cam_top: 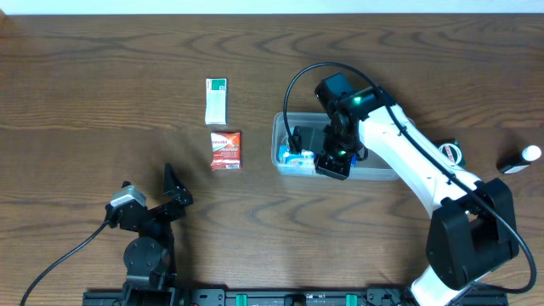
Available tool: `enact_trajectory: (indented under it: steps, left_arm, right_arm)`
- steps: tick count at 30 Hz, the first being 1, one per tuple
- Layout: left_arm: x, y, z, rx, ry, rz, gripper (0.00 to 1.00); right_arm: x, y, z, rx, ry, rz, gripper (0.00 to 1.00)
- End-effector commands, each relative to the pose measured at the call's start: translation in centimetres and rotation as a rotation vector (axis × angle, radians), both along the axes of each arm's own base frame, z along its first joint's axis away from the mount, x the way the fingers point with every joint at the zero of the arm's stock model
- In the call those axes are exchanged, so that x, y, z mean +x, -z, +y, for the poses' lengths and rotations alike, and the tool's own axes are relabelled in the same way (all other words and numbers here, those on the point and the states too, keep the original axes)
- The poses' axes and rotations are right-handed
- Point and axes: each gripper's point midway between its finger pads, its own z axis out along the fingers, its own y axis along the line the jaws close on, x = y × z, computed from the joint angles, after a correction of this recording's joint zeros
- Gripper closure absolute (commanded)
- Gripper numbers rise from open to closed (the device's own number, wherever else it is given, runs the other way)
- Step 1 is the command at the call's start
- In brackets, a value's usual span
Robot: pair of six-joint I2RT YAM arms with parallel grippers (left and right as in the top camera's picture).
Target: Pack container
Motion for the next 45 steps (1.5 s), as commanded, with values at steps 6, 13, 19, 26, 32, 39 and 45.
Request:
enact_trajectory:
  steps: [6,13,19,26,32,39,45]
  left_arm:
    - [-0.1,1.7,0.3,0.022,-0.012,0.053,0.02]
    - [-0.1,1.7,0.3,0.022,-0.012,0.053,0.02]
    - [-0.1,1.7,0.3,0.022,-0.012,0.053,0.02]
    - [-0.1,1.7,0.3,0.022,-0.012,0.053,0.02]
    - [-0.1,1.7,0.3,0.022,-0.012,0.053,0.02]
    - [-0.1,1.7,0.3,0.022,-0.012,0.053,0.02]
    - [-0.1,1.7,0.3,0.022,-0.012,0.053,0.02]
  right_arm:
    - [2.0,0.5,-0.2,-0.048,0.048,-0.09,0.9]
    - [1.6,0.2,0.3,-0.016,0.044,-0.067,0.99]
    - [0.7,-2.3,1.9,0.093,0.036,-0.031,0.99]
    - [2.0,-3.3,1.9,0.097,0.04,-0.1,0.99]
    - [2.9,-3.4,2.2,0.108,0.04,-0.141,0.99]
    - [4.1,-3.3,2.3,0.106,0.043,-0.195,0.99]
    - [4.3,-3.4,2.5,0.112,0.043,-0.203,0.99]
